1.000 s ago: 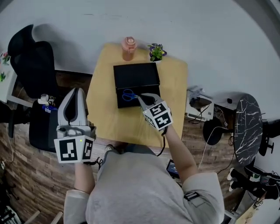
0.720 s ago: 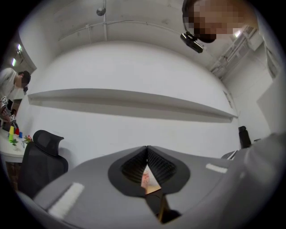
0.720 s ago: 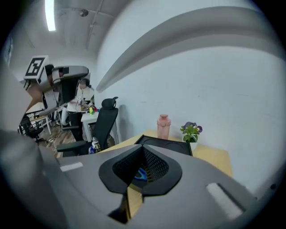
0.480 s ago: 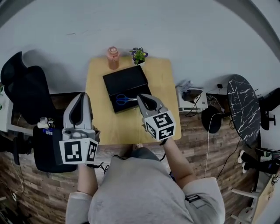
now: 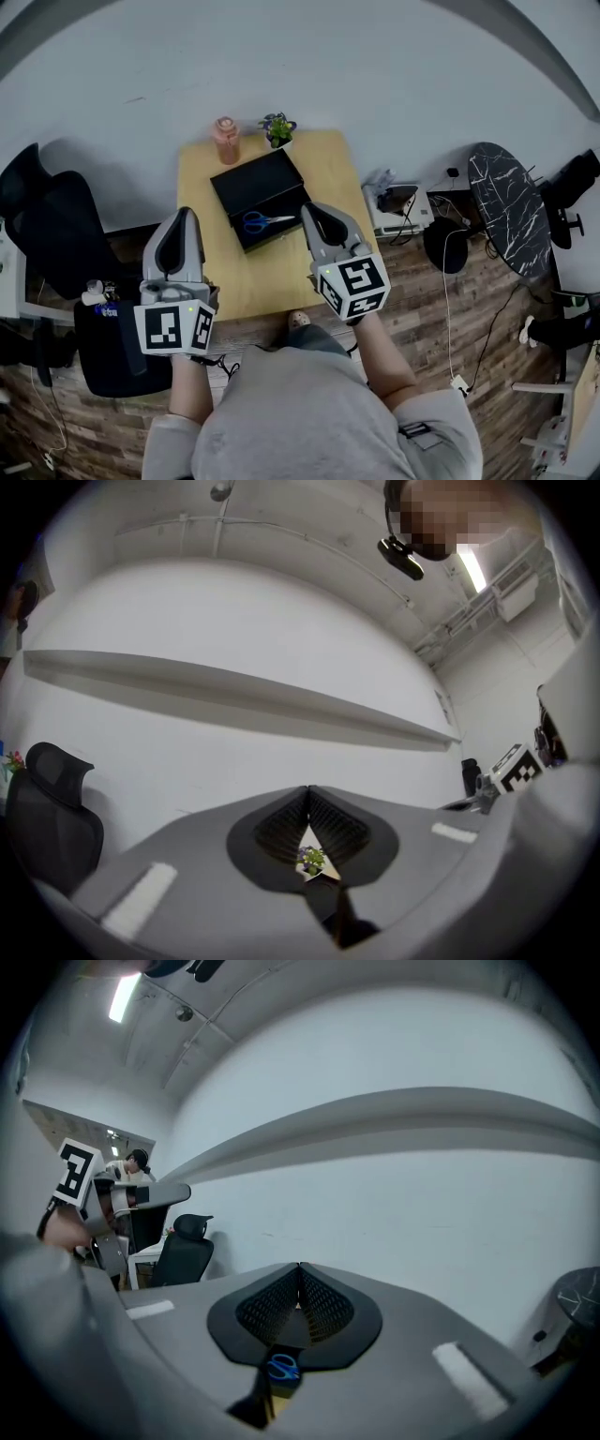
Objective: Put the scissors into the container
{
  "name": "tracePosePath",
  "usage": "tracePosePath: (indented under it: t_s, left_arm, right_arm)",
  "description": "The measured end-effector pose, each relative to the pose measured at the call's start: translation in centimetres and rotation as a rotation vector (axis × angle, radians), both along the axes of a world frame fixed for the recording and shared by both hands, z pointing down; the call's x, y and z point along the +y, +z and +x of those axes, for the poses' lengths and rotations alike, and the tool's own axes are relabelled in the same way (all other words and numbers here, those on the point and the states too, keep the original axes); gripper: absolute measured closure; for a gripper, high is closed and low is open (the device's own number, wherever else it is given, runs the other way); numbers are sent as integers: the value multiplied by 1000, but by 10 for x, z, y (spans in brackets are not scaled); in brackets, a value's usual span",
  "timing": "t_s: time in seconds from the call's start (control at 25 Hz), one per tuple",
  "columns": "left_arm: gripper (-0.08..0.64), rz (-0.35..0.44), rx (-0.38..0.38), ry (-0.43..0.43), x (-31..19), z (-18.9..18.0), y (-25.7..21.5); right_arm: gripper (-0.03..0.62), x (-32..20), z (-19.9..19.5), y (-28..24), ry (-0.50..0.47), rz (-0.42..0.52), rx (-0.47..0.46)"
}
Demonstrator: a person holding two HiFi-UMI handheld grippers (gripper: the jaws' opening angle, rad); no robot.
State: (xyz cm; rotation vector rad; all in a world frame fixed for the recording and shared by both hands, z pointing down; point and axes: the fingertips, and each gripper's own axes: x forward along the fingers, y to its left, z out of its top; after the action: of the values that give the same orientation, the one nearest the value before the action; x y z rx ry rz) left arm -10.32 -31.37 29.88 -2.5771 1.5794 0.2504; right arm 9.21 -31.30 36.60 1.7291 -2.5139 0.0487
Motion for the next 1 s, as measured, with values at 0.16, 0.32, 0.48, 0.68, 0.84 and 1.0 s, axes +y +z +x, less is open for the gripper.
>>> tracePosePath:
  t_s: [0.16, 0.32, 0.48, 0.68, 0.84, 1.0]
  left_arm:
    - [502, 8, 0, 30, 5, 4, -2]
    - [502, 17, 4, 54, 9, 7, -4]
    - [502, 20, 7, 73, 15, 10, -5]
    - [502, 28, 14, 92, 23, 10, -8]
    - [502, 31, 23, 101, 29, 10, -8]
    - [502, 30, 27, 107, 36, 10, -6]
  right_arm:
    - [588, 14, 3, -16, 43, 46, 14]
    - [588, 27, 5, -27, 77, 83, 19]
    - [588, 39, 9, -33, 97, 98, 7]
    - [588, 53, 14, -38, 126, 109, -12]
    - [588, 63, 15, -39, 149, 121, -9]
    - [588, 73, 17, -41, 170, 131, -12]
